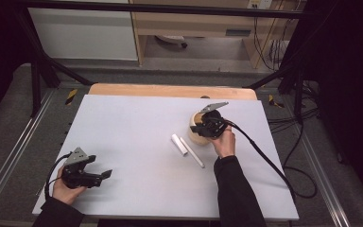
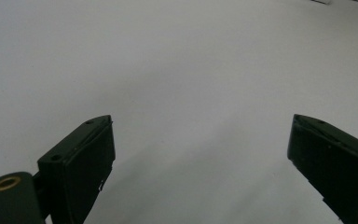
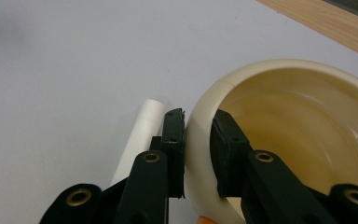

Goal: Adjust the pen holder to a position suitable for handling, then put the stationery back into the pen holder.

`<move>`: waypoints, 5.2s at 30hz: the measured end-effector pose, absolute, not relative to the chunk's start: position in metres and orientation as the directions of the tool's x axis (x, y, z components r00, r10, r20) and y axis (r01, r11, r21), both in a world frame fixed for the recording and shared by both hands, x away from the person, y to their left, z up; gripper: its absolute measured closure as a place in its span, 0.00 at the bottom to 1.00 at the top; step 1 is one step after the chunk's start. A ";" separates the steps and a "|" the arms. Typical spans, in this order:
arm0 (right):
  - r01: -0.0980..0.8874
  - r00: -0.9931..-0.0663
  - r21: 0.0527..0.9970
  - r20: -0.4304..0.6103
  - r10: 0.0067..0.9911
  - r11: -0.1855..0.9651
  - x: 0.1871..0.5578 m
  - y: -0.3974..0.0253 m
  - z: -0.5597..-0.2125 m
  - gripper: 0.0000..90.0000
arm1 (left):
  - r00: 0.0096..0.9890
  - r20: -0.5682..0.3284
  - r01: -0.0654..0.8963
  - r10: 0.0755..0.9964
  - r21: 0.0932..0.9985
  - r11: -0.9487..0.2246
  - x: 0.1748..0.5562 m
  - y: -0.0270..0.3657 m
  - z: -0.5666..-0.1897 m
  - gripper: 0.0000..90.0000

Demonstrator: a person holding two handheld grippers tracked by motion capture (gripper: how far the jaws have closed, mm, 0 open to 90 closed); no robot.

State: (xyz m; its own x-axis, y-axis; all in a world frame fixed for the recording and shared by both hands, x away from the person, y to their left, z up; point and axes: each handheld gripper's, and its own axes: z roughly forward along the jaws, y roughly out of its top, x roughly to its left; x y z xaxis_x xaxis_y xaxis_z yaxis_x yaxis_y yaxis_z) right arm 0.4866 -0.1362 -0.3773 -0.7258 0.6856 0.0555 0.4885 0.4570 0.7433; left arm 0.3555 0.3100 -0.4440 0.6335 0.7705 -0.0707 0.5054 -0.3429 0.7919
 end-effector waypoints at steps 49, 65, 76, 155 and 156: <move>0.510 -0.631 0.783 0.058 0.774 0.357 0.439 -0.190 -0.350 0.02 | 0.632 -0.080 0.513 0.771 0.789 -0.338 0.356 0.310 -0.444 0.08; 0.568 -0.561 0.773 0.111 0.820 0.284 0.407 -0.235 -0.389 0.01 | 0.634 -0.080 0.511 0.769 0.790 -0.339 0.355 0.308 -0.444 0.07; 0.600 -0.542 0.753 0.134 0.830 0.271 0.390 -0.250 -0.415 0.01 | 0.634 -0.089 0.517 0.768 0.788 -0.335 0.356 0.308 -0.444 0.07; 0.697 -0.446 0.649 0.060 0.893 0.305 0.367 -0.256 -0.445 0.86 | 0.645 -0.084 0.518 0.760 0.779 -0.354 0.357 0.303 -0.443 0.07; 0.697 -0.447 0.649 0.061 0.892 0.305 0.367 -0.255 -0.445 0.86 | 0.646 -0.081 0.517 0.759 0.777 -0.358 0.357 0.303 -0.443 0.07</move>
State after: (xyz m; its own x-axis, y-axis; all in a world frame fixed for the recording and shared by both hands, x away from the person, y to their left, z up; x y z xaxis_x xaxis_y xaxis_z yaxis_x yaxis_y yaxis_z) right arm 0.3667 -0.2554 -0.4445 -0.4475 0.8922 0.0607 0.6969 0.3054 0.6489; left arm 0.3566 0.3032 -0.4434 0.6463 0.7587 -0.0813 0.5175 -0.3575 0.7774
